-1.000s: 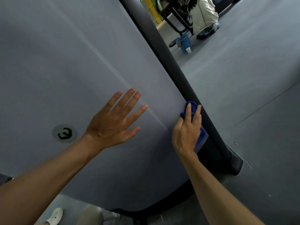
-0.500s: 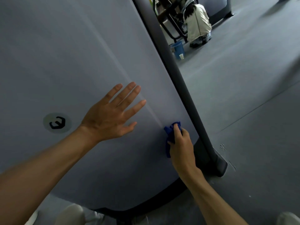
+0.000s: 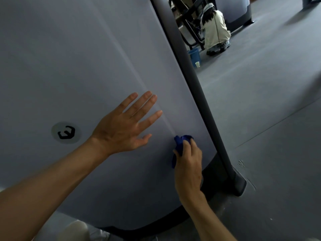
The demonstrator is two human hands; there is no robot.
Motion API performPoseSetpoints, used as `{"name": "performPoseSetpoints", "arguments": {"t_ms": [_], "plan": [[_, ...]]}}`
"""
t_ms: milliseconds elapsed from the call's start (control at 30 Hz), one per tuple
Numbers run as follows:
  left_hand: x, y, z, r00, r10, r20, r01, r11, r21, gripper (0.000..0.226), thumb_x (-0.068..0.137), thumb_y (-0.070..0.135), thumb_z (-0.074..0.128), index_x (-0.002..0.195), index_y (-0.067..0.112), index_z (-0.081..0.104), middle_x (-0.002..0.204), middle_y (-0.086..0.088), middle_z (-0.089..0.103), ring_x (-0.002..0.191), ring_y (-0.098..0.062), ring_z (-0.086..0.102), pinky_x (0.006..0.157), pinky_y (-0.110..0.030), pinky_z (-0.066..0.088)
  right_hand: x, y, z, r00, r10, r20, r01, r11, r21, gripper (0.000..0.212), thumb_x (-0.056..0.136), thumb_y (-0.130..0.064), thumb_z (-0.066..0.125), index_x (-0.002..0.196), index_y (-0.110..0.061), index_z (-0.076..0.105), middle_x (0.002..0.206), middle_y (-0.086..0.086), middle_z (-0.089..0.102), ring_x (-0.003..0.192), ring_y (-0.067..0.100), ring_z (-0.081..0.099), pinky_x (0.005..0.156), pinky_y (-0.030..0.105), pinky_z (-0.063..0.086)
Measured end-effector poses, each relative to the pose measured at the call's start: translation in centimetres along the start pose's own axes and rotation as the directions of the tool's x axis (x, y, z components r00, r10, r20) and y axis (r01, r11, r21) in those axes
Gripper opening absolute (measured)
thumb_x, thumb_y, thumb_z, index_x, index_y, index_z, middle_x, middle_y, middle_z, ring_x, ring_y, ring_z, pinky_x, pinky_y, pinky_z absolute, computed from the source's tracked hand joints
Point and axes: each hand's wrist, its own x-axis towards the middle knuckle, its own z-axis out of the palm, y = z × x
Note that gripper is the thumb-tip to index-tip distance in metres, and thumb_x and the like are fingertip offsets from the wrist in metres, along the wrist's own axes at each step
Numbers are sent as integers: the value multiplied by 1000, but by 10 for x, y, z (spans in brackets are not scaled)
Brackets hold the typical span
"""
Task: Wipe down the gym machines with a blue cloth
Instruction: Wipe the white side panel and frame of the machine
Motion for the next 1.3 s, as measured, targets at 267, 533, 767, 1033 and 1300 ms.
{"name": "performPoseSetpoints", "arguments": {"t_ms": [267,533,767,1033,1300], "plan": [[1,5,-1,997,-50,-62,46,997,-56,63,102,44,51,158,16,44,168,-20,27,157,-34,25,125,-54,28,-5,10,-1,973,114,202,-167,948,271,78,82,2,80,150,2,44,155,26,37,140,43,43,104,42,47],[3,12,-2,991,-107,-75,96,986,-136,55,99,36,52,151,16,55,166,-19,33,156,-33,27,124,-54,28,61,14,-25,964,266,8,-260,934,243,26,103,-7,47,124,-21,54,107,-1,60,100,29,56,79,27,40],[0,1,-8,992,-102,-69,89,982,-168,54,102,29,52,154,13,51,166,-19,33,156,-34,28,125,-50,28,-21,-40,-10,986,-129,106,110,979,174,47,91,-83,39,126,-54,51,133,-23,47,120,-1,51,101,23,46],[-33,-31,-15,984,-168,-66,167,986,-22,65,104,40,49,163,19,33,169,-18,24,158,-37,22,126,-53,24,96,11,-15,973,195,-125,-177,974,138,32,105,-32,45,133,-24,59,132,2,53,105,6,52,103,30,44],[-31,-31,-14,986,-164,-43,164,986,-1,66,105,43,47,164,18,30,170,-19,22,158,-37,21,127,-52,21,1,-57,15,967,-215,-139,238,955,177,81,84,5,77,156,-4,39,161,15,32,150,34,32,117,45,37]]}}
